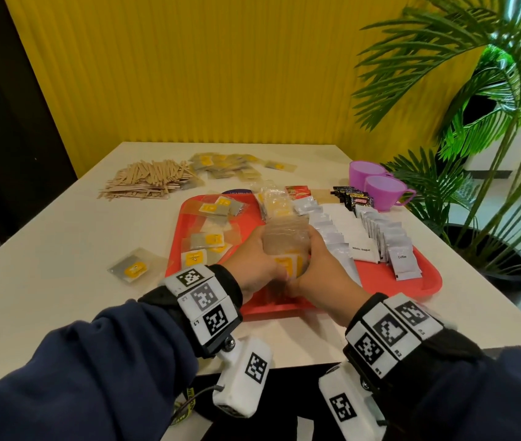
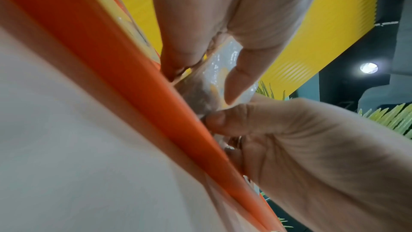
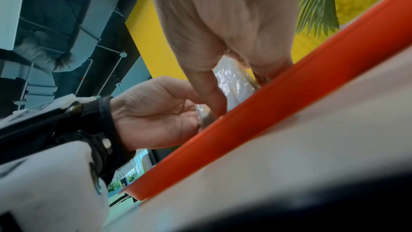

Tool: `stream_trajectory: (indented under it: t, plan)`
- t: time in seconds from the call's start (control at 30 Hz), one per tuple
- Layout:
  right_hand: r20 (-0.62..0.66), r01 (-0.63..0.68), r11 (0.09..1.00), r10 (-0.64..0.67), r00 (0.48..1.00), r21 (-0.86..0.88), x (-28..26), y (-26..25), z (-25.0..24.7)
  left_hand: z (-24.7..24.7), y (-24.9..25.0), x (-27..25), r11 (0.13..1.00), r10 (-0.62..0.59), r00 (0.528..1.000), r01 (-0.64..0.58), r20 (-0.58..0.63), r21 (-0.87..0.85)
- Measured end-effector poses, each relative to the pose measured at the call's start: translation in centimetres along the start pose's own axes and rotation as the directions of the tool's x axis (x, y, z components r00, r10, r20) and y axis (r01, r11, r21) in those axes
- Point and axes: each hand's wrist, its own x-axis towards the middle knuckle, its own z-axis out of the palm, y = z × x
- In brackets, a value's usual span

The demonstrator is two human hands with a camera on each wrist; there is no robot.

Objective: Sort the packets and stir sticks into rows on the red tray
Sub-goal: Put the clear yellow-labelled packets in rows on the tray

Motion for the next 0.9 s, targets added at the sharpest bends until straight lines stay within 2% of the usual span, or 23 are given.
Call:
stream_trajectory:
  t: [0.1, 0.27, 0.4, 0.6, 0.8, 0.9]
  plan:
    - [0.018, -0.033, 0.999, 0.033, 0.999, 0.043, 0.0, 0.3, -0.1, -0.4, -0.5, 0.1, 0.999, -0.046, 0.999, 0.046, 0.003, 0.021]
    - [0.068, -0.056, 0.996, 0.051, 0.996, 0.07, 0.2, -0.2, -0.4, -0.2, 0.2, -0.2, 0.994, -0.029, 0.998, 0.022, 0.056, 0.112]
    - [0.112, -0.106, 0.992, 0.097, 0.989, 0.073, 0.9, -1.0, -0.8, 0.2, 1.1, 0.0, 0.994, -0.038, 0.999, 0.036, 0.016, 0.105]
    - [0.1, -0.168, 0.976, 0.154, 0.983, 0.141, 1.5, -1.1, -0.6, 0.3, 1.0, 0.5, 0.997, -0.066, 0.997, 0.068, -0.045, 0.048]
    - [0.103, -0.205, 0.977, 0.199, 0.975, 0.055, 0.9, -0.5, -0.1, 0.2, 0.5, 0.2, 0.997, -0.078, 0.995, 0.079, -0.062, 0.021]
    - [0.061, -0.201, 0.978, 0.204, 0.977, -0.053, 0.6, -0.8, -0.1, 0.3, 0.5, 0.1, 0.995, -0.087, 0.994, 0.089, -0.06, 0.032]
